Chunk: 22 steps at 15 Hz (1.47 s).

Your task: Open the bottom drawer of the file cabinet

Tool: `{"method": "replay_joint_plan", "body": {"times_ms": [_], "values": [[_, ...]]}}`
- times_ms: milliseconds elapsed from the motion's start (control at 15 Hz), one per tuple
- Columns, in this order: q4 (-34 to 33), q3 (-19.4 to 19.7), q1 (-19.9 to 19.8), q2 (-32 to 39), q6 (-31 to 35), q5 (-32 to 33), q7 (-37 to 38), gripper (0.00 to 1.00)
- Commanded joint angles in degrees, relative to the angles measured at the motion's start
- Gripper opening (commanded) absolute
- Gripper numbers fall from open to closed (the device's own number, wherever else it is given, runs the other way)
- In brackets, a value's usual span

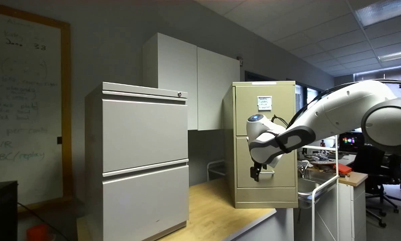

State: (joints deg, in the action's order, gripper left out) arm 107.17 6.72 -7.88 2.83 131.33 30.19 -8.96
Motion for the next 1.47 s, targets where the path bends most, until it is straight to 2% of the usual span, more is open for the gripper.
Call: {"method": "replay_joint_plan", "body": {"times_ms": [0, 267, 933, 1400], "values": [[-0.20, 1.17, -0.04, 2.17, 2.94, 4.64, 2.69, 1.00], [-1.59, 2.10, 0.49, 5.80, 6.63, 11.07, 7.92, 1.00], [-4.59, 4.38, 0.01, 10.24, 8.75, 18.54, 13.43, 1.00], [-9.79, 5.55, -1.40, 12.20, 8.54, 17.03, 12.16, 1.00]]}}
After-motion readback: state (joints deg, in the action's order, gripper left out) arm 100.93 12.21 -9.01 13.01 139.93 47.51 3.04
